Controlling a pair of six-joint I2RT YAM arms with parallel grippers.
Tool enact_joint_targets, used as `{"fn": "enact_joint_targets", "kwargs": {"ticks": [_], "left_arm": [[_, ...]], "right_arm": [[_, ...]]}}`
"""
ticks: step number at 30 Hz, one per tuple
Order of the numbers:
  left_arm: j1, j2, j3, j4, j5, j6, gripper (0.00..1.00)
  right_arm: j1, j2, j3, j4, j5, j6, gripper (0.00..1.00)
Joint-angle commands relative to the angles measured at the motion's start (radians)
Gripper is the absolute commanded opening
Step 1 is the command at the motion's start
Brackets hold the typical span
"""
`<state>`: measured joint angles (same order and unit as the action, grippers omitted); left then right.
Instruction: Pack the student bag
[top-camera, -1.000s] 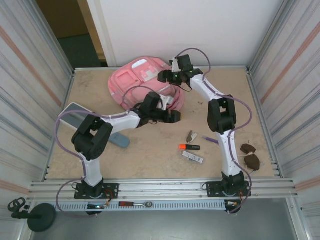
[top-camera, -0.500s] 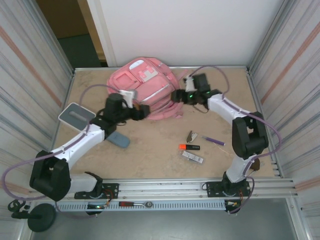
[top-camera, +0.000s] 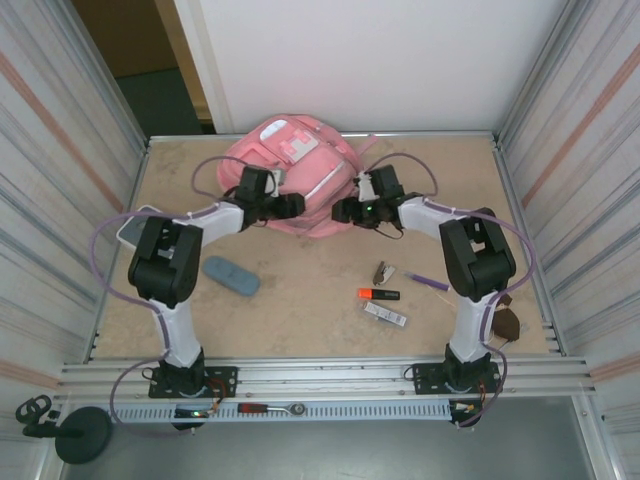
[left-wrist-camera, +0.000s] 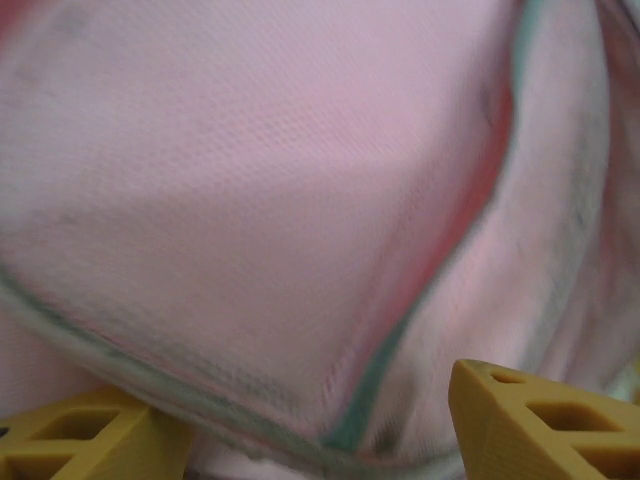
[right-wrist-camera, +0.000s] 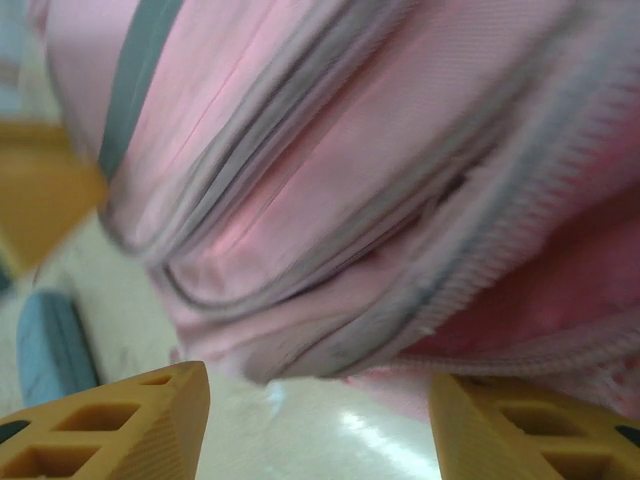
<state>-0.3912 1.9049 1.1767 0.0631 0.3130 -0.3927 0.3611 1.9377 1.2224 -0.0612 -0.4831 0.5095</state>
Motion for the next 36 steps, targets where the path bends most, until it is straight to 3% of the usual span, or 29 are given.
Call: {"fn": "enact_joint_targets", "kwargs": {"ticks": [1,6,10,12,17,23,27,29,33,36], "left_arm": [[-0.133,0.018,-0.057,0.085,0.085,-0.049,0.67],[-0.276,0.098,0.087,0.028,0.116,-0.019,0.67],[-0.33,0.016,0.141,-0.077,0.067,0.178,0.67],[-0.339,-0.088,0.096,-0.12,-0.025,0.325,0.68],[-0.292,-0.312,-0.111,-0.101,-0.393,0.717,0.7],[-0.16,-0.353,-0.264,-0.042,-0.485,1.149,0.7],[-0.116,-0.287,-0.252,-0.043,-0.482,1.296,0.7],[-0.101,-0.255,-0.243,-0.045,-0.474,1.365,0.7],[-0.075,-0.206,-0.23,-0.021,-0.459,1.474,0.7],[-0.067,-0.182,-0.224,0.005,-0.413,1.519,0.69]], "right_arm": [[-0.1,0.047,-0.005,-0.014,0.055,0.073,0.56],[-0.242,0.079,0.112,-0.081,0.069,0.066,0.51],[-0.3,0.095,0.237,-0.212,0.115,0.002,0.51],[-0.309,0.043,0.22,-0.228,0.146,-0.022,0.51],[-0.227,-0.138,0.007,-0.133,0.138,-0.018,0.59],[-0.101,-0.137,-0.164,0.082,0.094,0.173,0.69],[-0.068,-0.01,-0.102,0.145,0.075,0.261,0.69],[-0.06,0.05,-0.054,0.168,0.048,0.288,0.61],[-0.085,0.037,-0.056,0.214,-0.001,0.309,0.16],[-0.113,-0.035,-0.096,0.219,-0.032,0.305,0.04]]}}
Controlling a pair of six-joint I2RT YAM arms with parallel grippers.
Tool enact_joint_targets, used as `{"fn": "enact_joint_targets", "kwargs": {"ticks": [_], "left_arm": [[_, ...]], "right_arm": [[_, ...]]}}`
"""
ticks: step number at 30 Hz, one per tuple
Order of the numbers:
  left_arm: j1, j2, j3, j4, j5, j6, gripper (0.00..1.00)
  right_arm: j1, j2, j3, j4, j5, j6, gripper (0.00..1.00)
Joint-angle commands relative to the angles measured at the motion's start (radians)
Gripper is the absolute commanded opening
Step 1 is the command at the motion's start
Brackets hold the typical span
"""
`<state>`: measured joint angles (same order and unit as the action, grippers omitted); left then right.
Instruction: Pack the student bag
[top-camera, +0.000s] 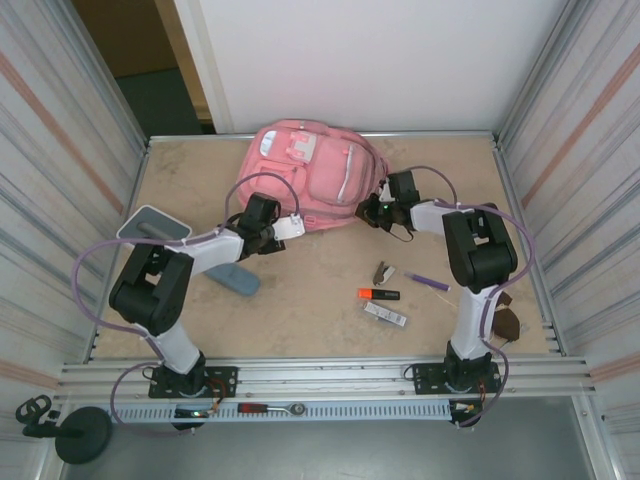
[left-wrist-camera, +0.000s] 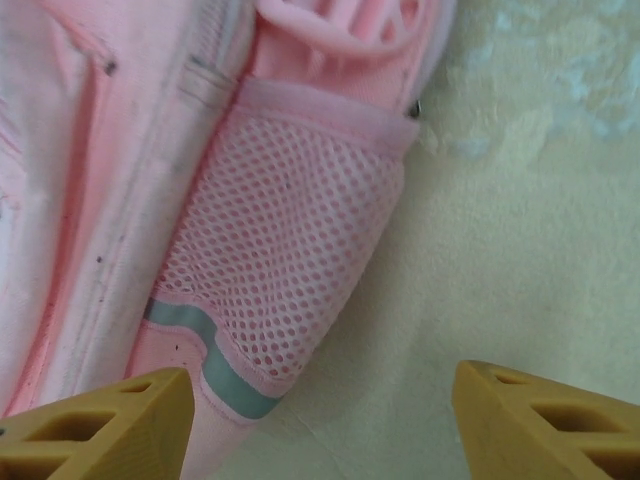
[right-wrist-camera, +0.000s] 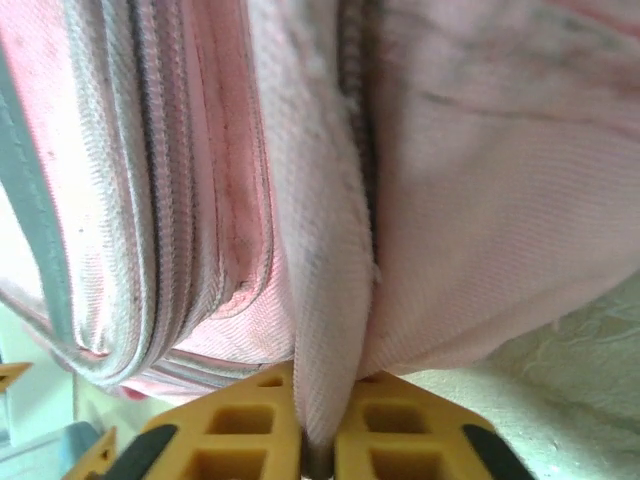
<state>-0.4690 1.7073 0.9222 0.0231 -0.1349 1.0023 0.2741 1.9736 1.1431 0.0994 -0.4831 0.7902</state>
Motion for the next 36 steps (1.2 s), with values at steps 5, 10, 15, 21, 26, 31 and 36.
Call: {"fn": "enact_joint_targets", "kwargs": {"ticks": [5,10,15,21,26,31,36], "left_arm": [[-0.009,0.089,0.066,0.105,0.036,0.201,0.66],[-0.025,0.172,0.104,0.202,-0.024,0.247,0.56],[-0.036,0.201,0.113,0.302,0.011,0.219,0.31],[-0.071,0.064,0.127,0.059,0.234,-0.09,0.0],[-0.054,-0.093,0.103,-0.018,0.411,-0.4,0.0],[-0.044,-0.166,0.127,-0.072,0.463,-0.574,0.0],[-0.027,-0.194,0.167,-0.112,0.518,-0.638,0.0]], "right_arm": [[-0.057,-0.139,-0.022,0.04,-0.171,0.026,0.0],[-0.083,-0.175,0.02,-0.062,-0.242,-0.033,0.0],[-0.119,-0.158,0.076,-0.128,-0.276,-0.067,0.0],[-0.148,-0.179,0.223,-0.432,-0.11,-0.304,0.36],[-0.124,-0.402,0.063,-0.454,0.216,-0.451,0.49],[0.031,-0.719,-0.359,-0.069,0.209,-0.497,0.61],[0.33,-0.801,-0.565,0.195,0.468,-0.623,0.64]]}}
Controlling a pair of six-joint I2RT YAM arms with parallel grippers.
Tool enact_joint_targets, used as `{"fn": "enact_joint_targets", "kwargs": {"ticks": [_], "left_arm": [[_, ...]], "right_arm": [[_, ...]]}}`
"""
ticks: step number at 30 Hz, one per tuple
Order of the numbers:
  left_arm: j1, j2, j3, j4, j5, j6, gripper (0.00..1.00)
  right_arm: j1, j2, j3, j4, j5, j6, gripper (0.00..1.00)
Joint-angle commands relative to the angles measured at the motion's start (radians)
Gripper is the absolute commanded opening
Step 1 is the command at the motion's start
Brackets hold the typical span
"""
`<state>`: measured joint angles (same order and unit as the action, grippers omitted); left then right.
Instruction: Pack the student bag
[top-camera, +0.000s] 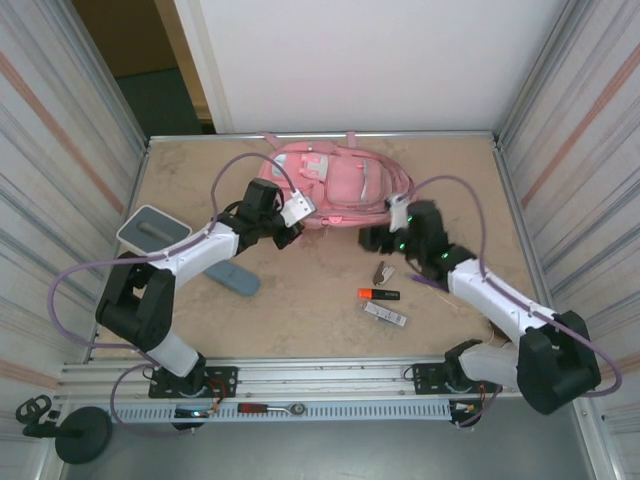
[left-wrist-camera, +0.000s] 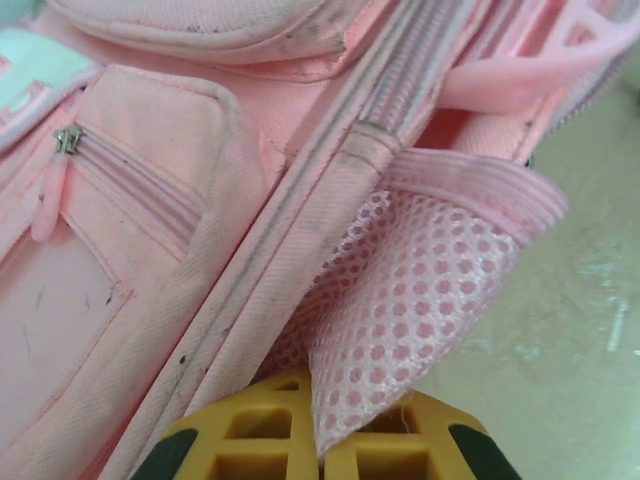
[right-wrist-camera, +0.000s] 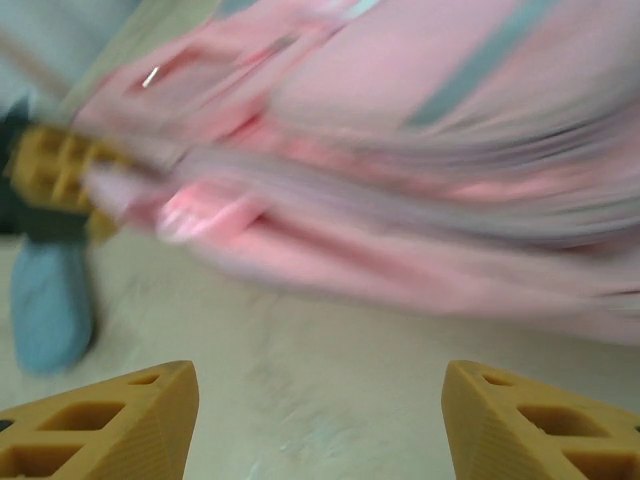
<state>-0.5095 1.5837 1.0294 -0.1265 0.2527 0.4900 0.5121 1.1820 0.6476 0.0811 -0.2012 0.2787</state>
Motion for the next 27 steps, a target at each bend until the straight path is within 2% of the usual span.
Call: {"fn": "enact_joint_targets", "kwargs": {"ticks": [1,5,10,12,21,25,27], "left_arm": [[0.018,-0.075,0.065,0.033,0.144,-0.134,0.0],[0.036,-0.088,0.076,0.023,0.164,-0.147,0.0],[0.046,-0.096,0.084,0.027,0.177,-0.166,0.0],[0.048,-0.1,0.085,0.027,0.177,-0.172,0.0],[0.049,-0.11,0.078,0.024,0.172,-0.172,0.0],[0.049,-0.109,0.08,0.027,0.174,-0.176,0.0],[0.049,-0.106,0.084,0.024,0.172,-0.176,0.0]], "right_arm": [[0.135,-0.004,-0.101,0.281,0.238,-0.125,0.64],[0.274,0.091,-0.153,0.5,0.413,-0.227,0.63],[0.333,0.282,-0.165,0.744,0.489,-0.292,0.62],[0.359,0.361,-0.143,0.809,0.558,-0.326,0.62],[0.381,0.573,-0.05,1.038,0.715,-0.382,0.59],[0.388,0.603,-0.018,1.062,0.747,-0.382,0.57],[0.388,0.619,0.004,1.062,0.77,-0.379,0.54]]}}
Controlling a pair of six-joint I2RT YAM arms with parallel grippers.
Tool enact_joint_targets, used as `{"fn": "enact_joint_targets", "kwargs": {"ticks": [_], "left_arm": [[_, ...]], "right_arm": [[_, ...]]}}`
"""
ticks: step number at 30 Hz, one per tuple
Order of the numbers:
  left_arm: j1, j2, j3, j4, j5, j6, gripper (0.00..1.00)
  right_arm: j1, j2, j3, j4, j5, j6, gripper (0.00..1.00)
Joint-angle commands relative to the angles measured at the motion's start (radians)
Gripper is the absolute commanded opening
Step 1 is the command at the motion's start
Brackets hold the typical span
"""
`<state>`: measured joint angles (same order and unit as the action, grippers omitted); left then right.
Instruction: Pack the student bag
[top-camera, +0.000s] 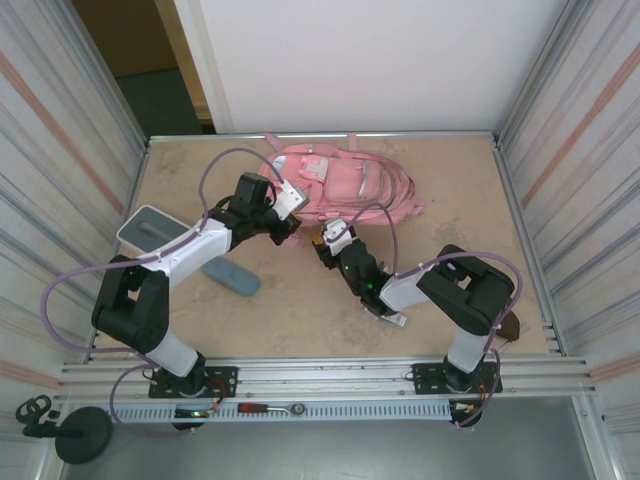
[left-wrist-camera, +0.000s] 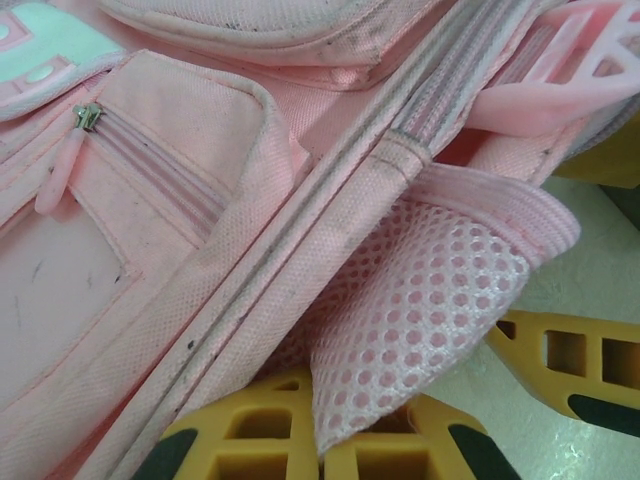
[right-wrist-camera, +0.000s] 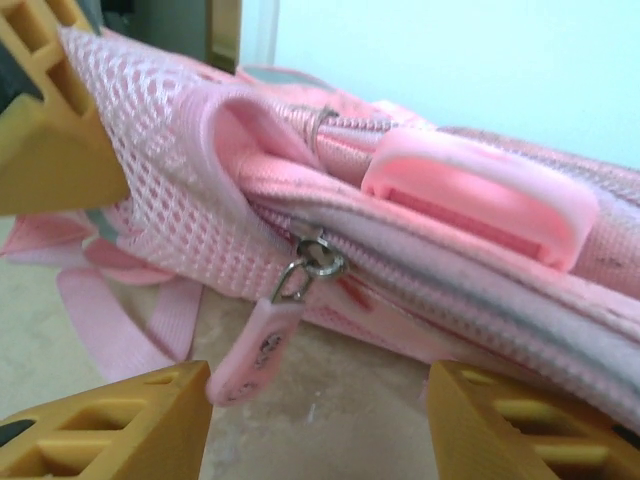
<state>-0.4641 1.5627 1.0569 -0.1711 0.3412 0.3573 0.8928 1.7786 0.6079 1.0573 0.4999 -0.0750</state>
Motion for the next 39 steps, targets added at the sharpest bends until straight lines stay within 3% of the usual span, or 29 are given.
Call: {"fn": "enact_joint_targets", "kwargs": {"ticks": [1,4,7,13,18,22,27,31,39], "left_arm": [[0.004,-0.084,0.057,0.067,0.082,-0.043,0.0],[0.004,-0.083,0.054,0.067,0.078,-0.044,0.0],[0.004,-0.08,0.051,0.065,0.069,-0.041,0.0],[0.004,-0.064,0.053,0.065,0.065,-0.044,0.0],[0.004,-0.056,0.048,0.067,0.062,-0.044,0.0],[0.004,-0.052,0.044,0.062,0.052,-0.041,0.0],[0.013,-0.054,0.04,0.061,0.034,-0.036,0.0],[0.038,-0.075,0.021,0.061,0.006,0.007,0.0],[0.074,-0.082,-0.02,0.093,-0.094,0.08,0.0]], "right_arm": [[0.008,0.03,0.051,0.086,0.075,-0.025,0.5],[0.008,0.04,0.065,0.09,0.081,-0.023,0.38],[0.011,0.039,0.069,0.092,0.084,-0.02,0.32],[0.023,0.033,0.077,0.092,0.095,-0.043,0.34],[0.023,0.033,0.089,0.083,0.1,-0.054,0.27],[0.021,0.031,0.09,0.079,0.108,-0.053,0.18],[0.013,0.025,0.07,0.064,0.126,-0.04,0.0],[-0.011,-0.036,-0.006,0.028,0.138,-0.011,0.0],[-0.089,-0.229,-0.126,-0.27,0.141,0.155,0.0]]}}
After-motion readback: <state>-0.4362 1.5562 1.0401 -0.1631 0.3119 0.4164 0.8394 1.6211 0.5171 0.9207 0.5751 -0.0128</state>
